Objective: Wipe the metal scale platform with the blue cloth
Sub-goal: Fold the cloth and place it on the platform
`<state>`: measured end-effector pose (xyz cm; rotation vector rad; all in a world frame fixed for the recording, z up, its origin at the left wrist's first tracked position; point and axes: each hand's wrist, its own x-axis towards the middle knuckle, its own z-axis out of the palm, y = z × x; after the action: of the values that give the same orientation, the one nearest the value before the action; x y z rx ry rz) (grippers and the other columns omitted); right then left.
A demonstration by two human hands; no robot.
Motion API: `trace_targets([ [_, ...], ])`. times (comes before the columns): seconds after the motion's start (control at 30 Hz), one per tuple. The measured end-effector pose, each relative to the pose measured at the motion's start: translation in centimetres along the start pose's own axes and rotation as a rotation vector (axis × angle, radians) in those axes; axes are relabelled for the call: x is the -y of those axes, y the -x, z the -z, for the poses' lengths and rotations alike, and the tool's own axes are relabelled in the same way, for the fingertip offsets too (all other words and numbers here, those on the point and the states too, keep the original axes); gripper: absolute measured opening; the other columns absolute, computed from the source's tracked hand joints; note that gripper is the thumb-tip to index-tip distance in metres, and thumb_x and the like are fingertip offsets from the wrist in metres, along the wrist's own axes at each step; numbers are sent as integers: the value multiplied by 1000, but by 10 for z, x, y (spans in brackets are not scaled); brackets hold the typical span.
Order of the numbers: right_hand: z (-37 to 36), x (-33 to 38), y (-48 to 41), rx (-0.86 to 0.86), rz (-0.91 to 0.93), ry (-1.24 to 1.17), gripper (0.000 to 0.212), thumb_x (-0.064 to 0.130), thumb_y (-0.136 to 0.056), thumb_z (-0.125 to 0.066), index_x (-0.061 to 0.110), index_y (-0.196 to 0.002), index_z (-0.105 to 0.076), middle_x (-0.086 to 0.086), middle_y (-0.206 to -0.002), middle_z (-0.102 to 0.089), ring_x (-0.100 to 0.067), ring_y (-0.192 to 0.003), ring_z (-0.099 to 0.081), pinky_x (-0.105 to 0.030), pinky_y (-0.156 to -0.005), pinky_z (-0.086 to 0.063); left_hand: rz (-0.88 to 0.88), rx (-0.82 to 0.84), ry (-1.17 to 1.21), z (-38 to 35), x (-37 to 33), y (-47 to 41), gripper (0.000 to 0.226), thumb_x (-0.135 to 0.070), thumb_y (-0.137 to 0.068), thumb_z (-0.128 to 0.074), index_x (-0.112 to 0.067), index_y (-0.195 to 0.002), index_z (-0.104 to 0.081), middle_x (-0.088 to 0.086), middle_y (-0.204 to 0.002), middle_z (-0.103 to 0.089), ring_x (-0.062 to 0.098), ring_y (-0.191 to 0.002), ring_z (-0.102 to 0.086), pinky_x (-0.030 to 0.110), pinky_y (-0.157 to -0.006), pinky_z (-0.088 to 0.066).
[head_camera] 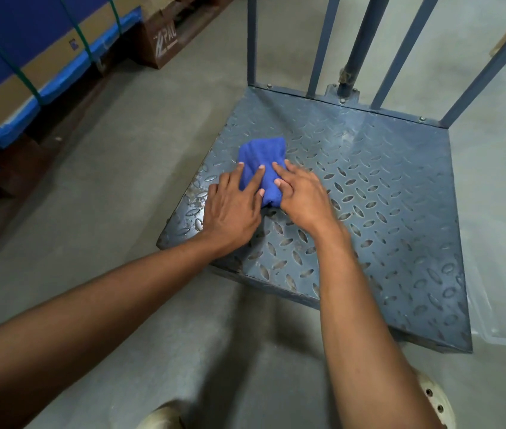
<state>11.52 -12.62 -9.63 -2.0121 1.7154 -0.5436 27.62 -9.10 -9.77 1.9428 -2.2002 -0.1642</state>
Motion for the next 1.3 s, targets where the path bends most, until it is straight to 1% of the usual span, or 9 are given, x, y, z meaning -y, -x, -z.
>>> trace_targets([
  [0.13, 6, 5, 4, -140, 76, -85, 46, 21, -112, -51, 17, -158, -50, -6, -170, -37, -30, -159, -30, -30, -129, -17, -1, -9, -17, 0, 2, 3, 59, -41, -116, -26, -22, -172, -20, 14, -178, -19, 37, -156, -29, 51, -120, -31],
  [0.33, -1, 14, 8, 90, -29, 29, 53, 38, -117, -27, 22, -168, -27, 5, -177, -20, -17, -165, -12, -42, -133, -14, -53, 130, -30, -1, 4, 2, 62, -35, -116, -20, -15, -173, -5, 6, -181, -2, 29, -168, 0, 45, -134, -8],
  [0.53, 8, 22, 8, -199, 188, 54, 54, 17, -112, -42, 16, -166, -35, 2, -176, -22, -21, -166, -8, -43, -130, -17, -189, -70, 104, 0, 11, -8, 63, -30, -112, -20, -5, -170, -19, 12, -178, -17, 29, -167, -9, 38, -134, -3],
  [0.63, -2, 21, 5, 14, 166, 60, 56, 18, -114, -40, 17, -168, -28, 3, -177, -17, -18, -166, -4, -47, -135, -12, -230, 188, 44, -2, 9, -9, 64, -32, -115, -20, -5, -171, -5, 14, -180, -3, 26, -168, 0, 38, -136, 0],
  [0.77, 4, 23, -3, 154, 109, 136, 55, 23, -115, -35, 20, -169, -26, 4, -178, -17, -16, -166, -6, -46, -135, -9, -179, 235, -63, -1, -1, -7, 68, -31, -115, -24, -3, -170, 6, 15, -179, 9, 26, -167, 11, 40, -136, 5],
  [0.9, 31, 41, -35, 73, 252, 246, 54, 15, -109, -48, 27, -162, -43, 5, -176, -25, -21, -165, -12, -51, -132, -12, -179, 22, -22, 2, -8, 4, 70, -38, -111, -14, 2, -169, -15, 23, -177, -17, 33, -166, -11, 44, -137, -7],
  [1.03, 47, 50, -75, 350, 395, 411, 56, 16, -107, -55, 39, -158, -47, 5, -175, -27, -25, -162, -25, -46, -127, -28, -318, -16, -98, -5, -14, 19, 80, -57, -109, -21, -1, -165, -33, 31, -167, -36, 46, -157, -35, 53, -129, -32],
  [1.17, 66, 29, -83, 525, 417, 511, 51, 25, -108, -60, 30, -157, -51, -12, -161, -49, -33, -145, -49, -35, -119, -36, -450, -100, -85, -12, -11, 17, 65, -49, -108, -43, -3, -152, -57, 33, -152, -55, 51, -138, -57, 58, -110, -54],
  [1.3, 112, -24, -37, 523, 391, 755, 55, 34, -115, -40, 16, -166, -33, -21, -154, -49, -32, -147, -44, -33, -119, -30, -668, -154, -33, -11, -14, 15, 59, -46, -109, -49, 0, -143, -65, 30, -150, -59, 46, -140, -58, 53, -115, -51],
])
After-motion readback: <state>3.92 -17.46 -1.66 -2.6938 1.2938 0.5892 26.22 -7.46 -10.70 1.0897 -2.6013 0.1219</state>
